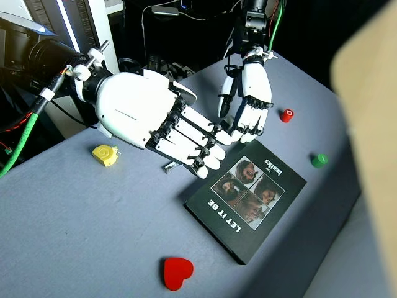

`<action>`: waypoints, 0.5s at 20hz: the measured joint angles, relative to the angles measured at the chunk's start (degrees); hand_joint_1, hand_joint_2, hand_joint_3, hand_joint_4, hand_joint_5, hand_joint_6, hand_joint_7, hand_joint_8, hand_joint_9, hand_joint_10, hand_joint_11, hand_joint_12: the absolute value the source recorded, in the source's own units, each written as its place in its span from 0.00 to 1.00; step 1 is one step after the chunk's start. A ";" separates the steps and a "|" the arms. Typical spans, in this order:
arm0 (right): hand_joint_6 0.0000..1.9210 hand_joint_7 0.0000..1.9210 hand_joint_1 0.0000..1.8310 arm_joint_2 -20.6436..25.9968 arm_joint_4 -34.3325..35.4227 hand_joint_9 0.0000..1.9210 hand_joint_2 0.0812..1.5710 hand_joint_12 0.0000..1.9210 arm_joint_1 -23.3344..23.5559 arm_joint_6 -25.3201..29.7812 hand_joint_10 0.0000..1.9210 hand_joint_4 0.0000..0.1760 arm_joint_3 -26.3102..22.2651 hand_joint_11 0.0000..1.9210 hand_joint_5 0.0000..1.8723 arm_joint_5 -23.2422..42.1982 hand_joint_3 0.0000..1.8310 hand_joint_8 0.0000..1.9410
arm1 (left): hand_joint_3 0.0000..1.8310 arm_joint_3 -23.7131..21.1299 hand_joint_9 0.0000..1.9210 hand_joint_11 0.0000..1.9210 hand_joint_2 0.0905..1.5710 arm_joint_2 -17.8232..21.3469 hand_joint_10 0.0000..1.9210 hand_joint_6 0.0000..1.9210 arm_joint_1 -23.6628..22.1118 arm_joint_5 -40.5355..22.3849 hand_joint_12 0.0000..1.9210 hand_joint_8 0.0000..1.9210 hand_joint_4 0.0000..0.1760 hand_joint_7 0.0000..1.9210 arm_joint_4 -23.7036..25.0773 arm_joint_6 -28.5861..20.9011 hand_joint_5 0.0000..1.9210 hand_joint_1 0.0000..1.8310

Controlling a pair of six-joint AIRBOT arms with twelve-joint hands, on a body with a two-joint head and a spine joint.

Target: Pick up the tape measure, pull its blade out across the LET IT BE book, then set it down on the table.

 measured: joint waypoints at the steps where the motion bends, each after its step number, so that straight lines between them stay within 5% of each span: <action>1: 0.00 0.13 0.07 0.00 0.00 0.12 0.70 0.46 0.00 0.00 0.00 0.19 0.00 0.00 0.12 0.02 0.00 0.00 | 0.00 0.04 0.33 0.21 0.72 0.02 0.00 0.00 -0.02 0.11 0.30 0.00 0.00 0.37 -0.07 0.35 0.31 0.60; 10: 0.00 0.13 0.08 0.00 -0.24 0.12 0.69 0.47 -0.39 0.17 0.00 0.20 0.00 0.00 0.12 -0.04 0.00 0.00 | 0.00 1.16 0.34 0.21 0.72 -1.07 0.00 0.01 0.00 2.67 0.30 0.00 0.00 0.38 -0.24 2.23 0.32 0.60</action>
